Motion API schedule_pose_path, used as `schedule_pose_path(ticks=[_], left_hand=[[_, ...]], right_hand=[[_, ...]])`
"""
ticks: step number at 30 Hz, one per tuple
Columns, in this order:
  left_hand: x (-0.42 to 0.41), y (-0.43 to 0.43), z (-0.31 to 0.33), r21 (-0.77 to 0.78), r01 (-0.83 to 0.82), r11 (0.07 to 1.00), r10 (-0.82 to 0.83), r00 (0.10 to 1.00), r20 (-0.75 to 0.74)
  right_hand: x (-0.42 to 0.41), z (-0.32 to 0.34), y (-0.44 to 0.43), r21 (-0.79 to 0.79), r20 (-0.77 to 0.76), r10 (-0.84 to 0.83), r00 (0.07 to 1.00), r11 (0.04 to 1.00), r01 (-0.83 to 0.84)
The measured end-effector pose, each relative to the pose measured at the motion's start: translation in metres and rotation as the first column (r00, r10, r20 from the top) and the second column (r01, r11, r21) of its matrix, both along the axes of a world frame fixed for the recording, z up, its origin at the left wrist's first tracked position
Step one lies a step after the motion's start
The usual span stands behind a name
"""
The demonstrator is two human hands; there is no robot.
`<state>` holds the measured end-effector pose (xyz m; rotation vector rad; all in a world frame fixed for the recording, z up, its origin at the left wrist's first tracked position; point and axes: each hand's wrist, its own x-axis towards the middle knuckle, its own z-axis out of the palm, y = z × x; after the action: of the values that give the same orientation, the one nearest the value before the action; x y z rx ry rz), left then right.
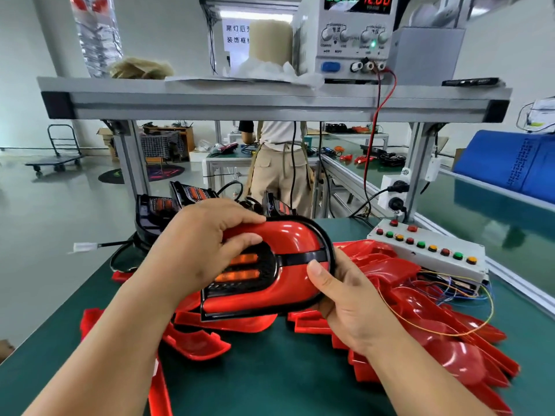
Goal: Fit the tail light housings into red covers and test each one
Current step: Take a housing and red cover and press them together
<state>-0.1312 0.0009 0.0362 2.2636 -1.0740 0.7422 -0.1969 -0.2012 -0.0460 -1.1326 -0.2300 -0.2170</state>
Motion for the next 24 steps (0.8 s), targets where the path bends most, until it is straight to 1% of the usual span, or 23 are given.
schedule_pose_path(ticks=[9, 16, 19, 21, 22, 24], left_hand=[[0.002, -0.007, -0.001, 0.029, 0.03, 0.999, -0.029, 0.999, -0.021], [0.005, -0.008, -0.015, -0.047, -0.007, 0.999, 0.009, 1.0, 0.027], [0.006, -0.005, -0.019, -0.098, 0.021, 0.995, -0.026, 0.998, -0.055], [0.01, -0.002, -0.02, -0.057, 0.054, 0.997, -0.059, 0.994, -0.094], [0.011, 0.0, -0.02, -0.04, 0.088, 0.995, -0.092, 0.987, -0.131], [0.011, 0.003, -0.023, -0.058, 0.156, 0.986, -0.165, 0.957, -0.239]], right_hand=[[-0.001, 0.001, -0.006, 0.013, -0.021, 0.016, 1.0, 1.0, -0.015], [0.0, 0.0, -0.009, 0.011, -0.029, 0.031, 0.999, 0.999, -0.03], [0.001, -0.002, -0.011, 0.053, -0.03, 0.071, 0.997, 0.996, -0.069], [0.001, -0.003, -0.013, 0.073, -0.033, 0.092, 0.995, 0.993, -0.09], [0.001, -0.004, -0.014, 0.079, -0.038, 0.097, 0.995, 0.992, -0.094], [0.001, -0.005, -0.015, 0.071, -0.057, 0.101, 0.993, 0.993, -0.097]])
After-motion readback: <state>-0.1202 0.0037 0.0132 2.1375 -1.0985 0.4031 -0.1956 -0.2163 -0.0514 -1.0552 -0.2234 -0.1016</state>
